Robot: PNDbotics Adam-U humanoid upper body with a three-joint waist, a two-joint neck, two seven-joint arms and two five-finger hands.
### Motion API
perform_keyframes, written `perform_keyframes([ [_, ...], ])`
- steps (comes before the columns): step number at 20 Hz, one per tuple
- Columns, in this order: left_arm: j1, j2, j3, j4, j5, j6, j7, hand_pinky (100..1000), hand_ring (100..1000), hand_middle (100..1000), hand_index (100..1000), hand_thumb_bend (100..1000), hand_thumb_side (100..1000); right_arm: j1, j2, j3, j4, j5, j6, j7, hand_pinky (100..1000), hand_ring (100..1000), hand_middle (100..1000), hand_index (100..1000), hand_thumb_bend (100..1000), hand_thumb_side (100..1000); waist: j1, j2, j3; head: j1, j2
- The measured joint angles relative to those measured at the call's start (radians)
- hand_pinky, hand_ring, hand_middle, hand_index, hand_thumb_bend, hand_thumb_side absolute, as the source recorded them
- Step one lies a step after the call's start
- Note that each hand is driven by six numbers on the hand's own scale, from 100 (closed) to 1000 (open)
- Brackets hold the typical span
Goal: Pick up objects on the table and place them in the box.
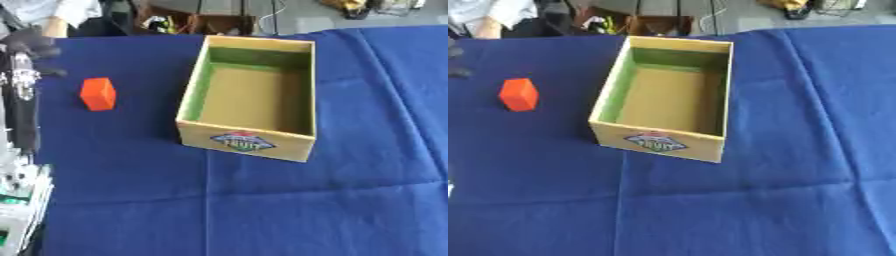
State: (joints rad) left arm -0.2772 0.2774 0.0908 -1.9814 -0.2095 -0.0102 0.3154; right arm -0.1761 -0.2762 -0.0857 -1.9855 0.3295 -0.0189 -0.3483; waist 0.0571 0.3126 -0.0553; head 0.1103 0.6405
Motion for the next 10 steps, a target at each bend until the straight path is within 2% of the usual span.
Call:
perform_keyframes([
  [5, -0.064, 0.088, 0.003, 0.004, -0.057, 0.048, -0.048, 611, 745, 756, 893, 100, 799, 0.001, -0.001, 0.000, 0.000, 0.000, 0.000, 0.000, 754, 827, 827, 892, 100, 1000, 0.015, 0.000, 0.001, -0.010, 0.000],
  [10, -0.158, 0.199, -0.062, 0.079, -0.127, 0.114, -0.115, 610, 734, 803, 960, 100, 783, 0.011, -0.008, 0.000, 0.000, 0.002, 0.001, 0.001, 755, 827, 827, 892, 100, 1000, 0.025, -0.005, 0.007, -0.024, 0.000],
])
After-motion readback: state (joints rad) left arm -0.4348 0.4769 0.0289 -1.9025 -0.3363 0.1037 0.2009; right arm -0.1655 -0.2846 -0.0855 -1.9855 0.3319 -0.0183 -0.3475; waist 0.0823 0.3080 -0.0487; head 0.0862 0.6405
